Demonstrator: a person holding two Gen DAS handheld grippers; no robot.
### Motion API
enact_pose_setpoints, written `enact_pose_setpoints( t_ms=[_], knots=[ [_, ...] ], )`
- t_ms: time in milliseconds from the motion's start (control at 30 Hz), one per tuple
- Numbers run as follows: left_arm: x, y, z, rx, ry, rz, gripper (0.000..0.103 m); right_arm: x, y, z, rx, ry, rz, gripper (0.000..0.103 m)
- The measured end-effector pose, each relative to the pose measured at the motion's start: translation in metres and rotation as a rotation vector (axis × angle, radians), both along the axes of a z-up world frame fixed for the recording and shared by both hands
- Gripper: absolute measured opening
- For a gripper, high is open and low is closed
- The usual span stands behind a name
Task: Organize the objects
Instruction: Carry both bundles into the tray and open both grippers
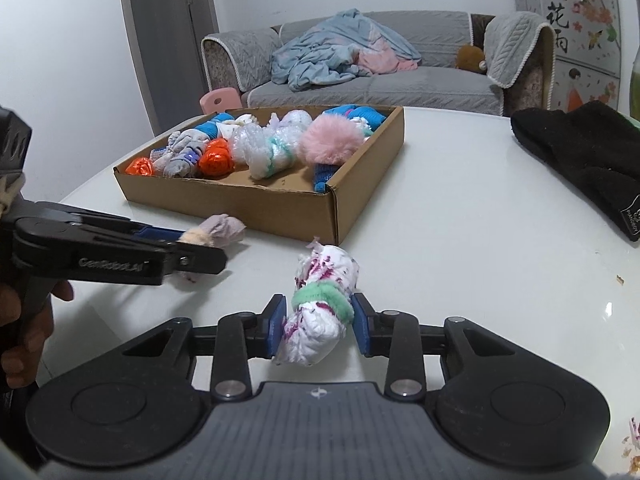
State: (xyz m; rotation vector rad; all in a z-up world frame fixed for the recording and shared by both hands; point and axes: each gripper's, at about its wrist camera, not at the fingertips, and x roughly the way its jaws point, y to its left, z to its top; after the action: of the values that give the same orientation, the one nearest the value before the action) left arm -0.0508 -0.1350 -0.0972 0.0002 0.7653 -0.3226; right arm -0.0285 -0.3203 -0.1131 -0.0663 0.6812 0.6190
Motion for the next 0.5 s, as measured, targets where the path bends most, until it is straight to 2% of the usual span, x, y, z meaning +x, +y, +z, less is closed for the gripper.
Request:
enact_pose_setpoints(
  t_ms=[233,333,500],
  knots=[
    [-0.011,0.025,0.033,0.043,-0.074,-0.015,0.039,0.000,-0.008,0.010,-0.015,-0.014,0.000,0.031],
    [-0.009,0.042,0.052,0.060,-0.105,-0.022,0.039,0.000,-0.015,0.024,-0.021,-0.042,0.003,0.031],
    [0.002,0.069,0.084,0.137,-0.161,-0.034,0.039,0.009,-0.025,0.052,-0.042,-0.100,0.013,0.031]
  ],
)
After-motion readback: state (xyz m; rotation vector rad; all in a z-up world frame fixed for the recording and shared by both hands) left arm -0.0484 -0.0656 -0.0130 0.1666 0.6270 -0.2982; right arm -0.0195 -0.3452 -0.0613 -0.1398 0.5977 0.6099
